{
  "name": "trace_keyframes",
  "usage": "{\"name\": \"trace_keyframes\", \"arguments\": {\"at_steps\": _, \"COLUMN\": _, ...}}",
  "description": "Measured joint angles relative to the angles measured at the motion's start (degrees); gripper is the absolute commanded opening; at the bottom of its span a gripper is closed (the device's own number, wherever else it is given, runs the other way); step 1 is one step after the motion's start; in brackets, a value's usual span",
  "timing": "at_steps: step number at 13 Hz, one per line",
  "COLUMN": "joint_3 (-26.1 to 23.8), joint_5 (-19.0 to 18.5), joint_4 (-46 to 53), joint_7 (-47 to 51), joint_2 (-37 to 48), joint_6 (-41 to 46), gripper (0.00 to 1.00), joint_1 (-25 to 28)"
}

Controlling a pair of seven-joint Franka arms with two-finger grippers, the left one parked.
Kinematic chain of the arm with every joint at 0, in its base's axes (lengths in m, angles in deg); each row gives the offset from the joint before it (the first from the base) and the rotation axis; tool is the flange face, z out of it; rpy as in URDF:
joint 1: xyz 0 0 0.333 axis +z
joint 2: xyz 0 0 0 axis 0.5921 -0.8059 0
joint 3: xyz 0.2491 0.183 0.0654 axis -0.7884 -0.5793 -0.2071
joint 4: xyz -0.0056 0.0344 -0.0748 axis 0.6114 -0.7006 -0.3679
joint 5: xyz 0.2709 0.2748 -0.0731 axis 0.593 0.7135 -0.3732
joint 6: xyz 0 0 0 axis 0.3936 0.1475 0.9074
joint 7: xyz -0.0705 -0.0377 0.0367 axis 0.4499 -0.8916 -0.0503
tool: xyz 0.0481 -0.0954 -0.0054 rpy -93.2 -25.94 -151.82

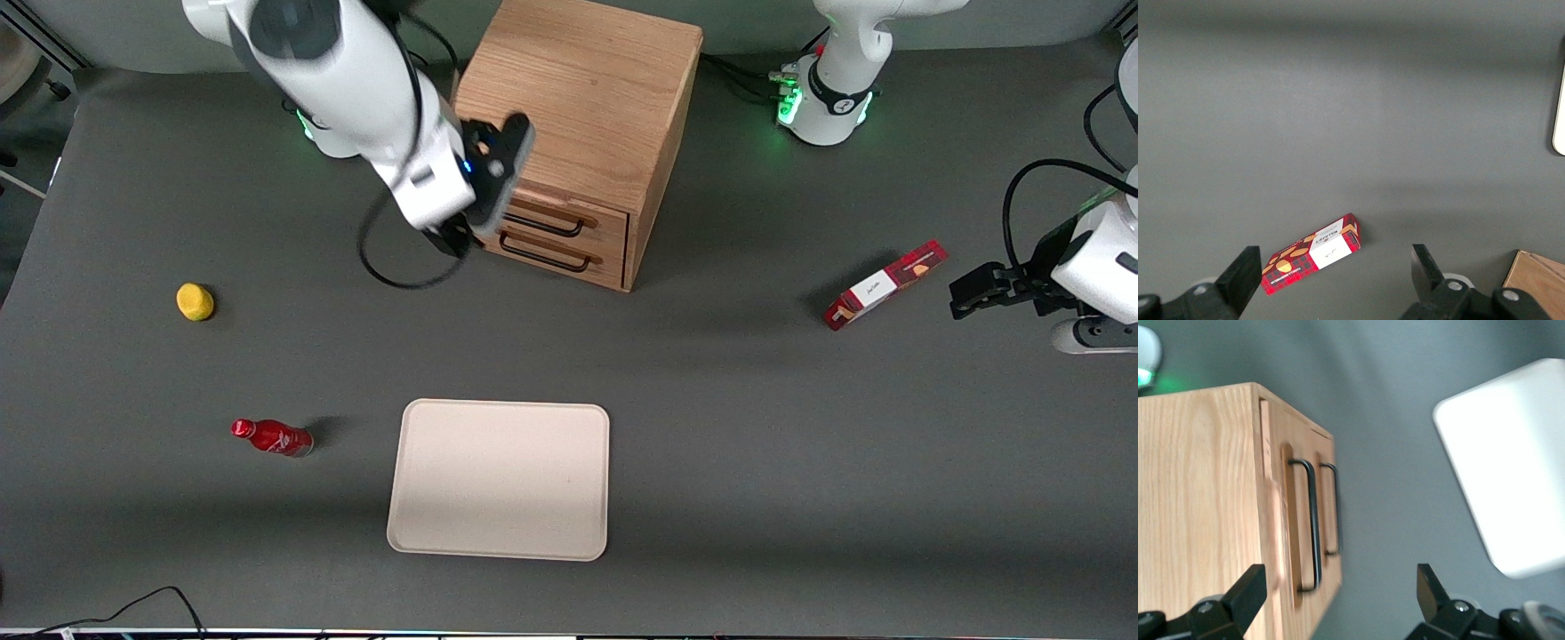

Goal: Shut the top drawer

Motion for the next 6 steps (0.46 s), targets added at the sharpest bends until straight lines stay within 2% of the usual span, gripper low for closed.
{"name": "trace_keyframes", "arguments": {"at_steps": 2, "joint_3": 6.13, "joint_5": -0.72, "joint_4": -0.24, "joint_7": 1.7, "joint_2": 7.57, "joint_6": 5.89, "gripper": 1.0, "joint_1": -0.01}}
{"name": "trace_keyframes", "arguments": {"at_steps": 6, "joint_3": 25.05, "joint_5": -0.91, "joint_4": -0.67, "joint_7": 1.43, "joint_2": 14.54, "joint_6": 11.14, "gripper": 1.0, "joint_1": -0.72}}
